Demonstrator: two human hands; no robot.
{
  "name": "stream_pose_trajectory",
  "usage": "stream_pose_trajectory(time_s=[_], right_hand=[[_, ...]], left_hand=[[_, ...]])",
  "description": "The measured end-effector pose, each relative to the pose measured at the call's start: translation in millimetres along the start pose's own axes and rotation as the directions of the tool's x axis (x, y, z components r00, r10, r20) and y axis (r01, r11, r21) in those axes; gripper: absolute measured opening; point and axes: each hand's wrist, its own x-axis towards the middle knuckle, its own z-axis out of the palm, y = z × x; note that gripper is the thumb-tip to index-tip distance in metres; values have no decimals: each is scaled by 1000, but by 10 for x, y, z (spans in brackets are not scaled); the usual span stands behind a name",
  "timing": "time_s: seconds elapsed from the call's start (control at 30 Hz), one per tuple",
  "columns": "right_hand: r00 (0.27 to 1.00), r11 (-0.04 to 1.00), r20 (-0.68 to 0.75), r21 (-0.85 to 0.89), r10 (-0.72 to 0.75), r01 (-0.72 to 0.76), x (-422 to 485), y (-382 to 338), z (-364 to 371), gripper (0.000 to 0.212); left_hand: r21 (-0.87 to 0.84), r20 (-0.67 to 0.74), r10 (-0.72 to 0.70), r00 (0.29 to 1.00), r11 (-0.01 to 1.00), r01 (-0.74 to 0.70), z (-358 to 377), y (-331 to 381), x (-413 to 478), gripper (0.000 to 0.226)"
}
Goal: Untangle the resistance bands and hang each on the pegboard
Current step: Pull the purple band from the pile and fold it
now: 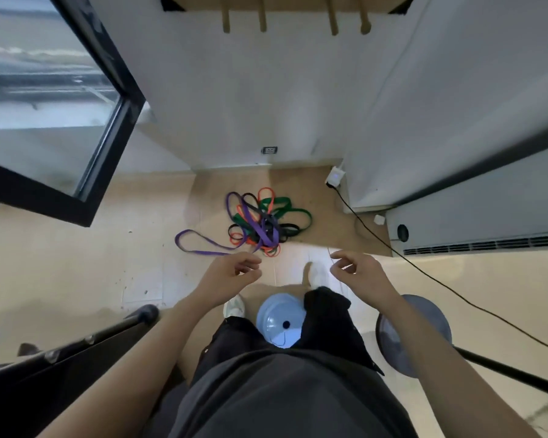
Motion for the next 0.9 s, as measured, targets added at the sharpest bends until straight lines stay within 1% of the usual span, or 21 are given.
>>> stream_pose_trajectory(time_s=[0.07, 0.13, 0.23, 0.33, 0.4, 0.47, 0.53, 0.6, 0.7, 0.73, 0.83, 0.9], right_hand=[[999, 1000, 31, -9, 15, -15, 272, 11, -100, 19], [996, 999, 91, -39, 20, -16, 604, 62, -176, 20], [981, 996, 196, -89, 3, 15, 1216, 198, -269, 20], [963, 990, 268, -128, -20, 56, 1796, 321, -307, 18], [953, 985, 304, -159, -18, 70, 2233, 426, -254, 19], [934, 976, 357, -195, -20, 95, 2647, 529, -106, 18], [920, 974, 391, -199, -23, 109, 3074, 686, 162, 16], [921, 971, 388, -212, -21, 112, 3517, 891, 500, 15], [920, 971, 391, -231, 39, 57, 4201, 1239, 1107, 14], [923, 967, 381, -251, 56, 45, 4428, 1390, 1333, 14], [923, 944, 368, -330, 114, 15, 5105, 1909, 2022, 18], [924, 923, 353, -385, 145, 2, 5516, 2289, 2461, 24]], left_hand=[[-13, 1, -11, 1000, 1000, 11, 0, 81, 257, 23], [-25, -28, -25, 999, 999, 24, 22, 158, 512, 23], [-40, -89, -64, 994, 997, 60, 122, 227, 907, 22], [-42, -88, -71, 994, 997, 68, 235, 257, 1270, 22], [-28, -78, -99, 992, 995, 97, 316, 168, 1584, 24], [-27, -90, -128, 988, 992, 127, 363, -14, 1900, 18], [-46, -122, -154, 980, 988, 150, 371, -317, 2260, 15], [-33, -146, -192, 970, 981, 189, 381, -704, 2657, 17], [-31, -145, -246, 958, 969, 244, 456, -1469, 3333, 11], [4, -145, -257, 955, 965, 261, 509, -1757, 3562, 11], [96, -104, -284, 953, 951, 293, 732, -2640, 4216, 22], [119, -100, -276, 956, 950, 287, 931, -3187, 4587, 21]])
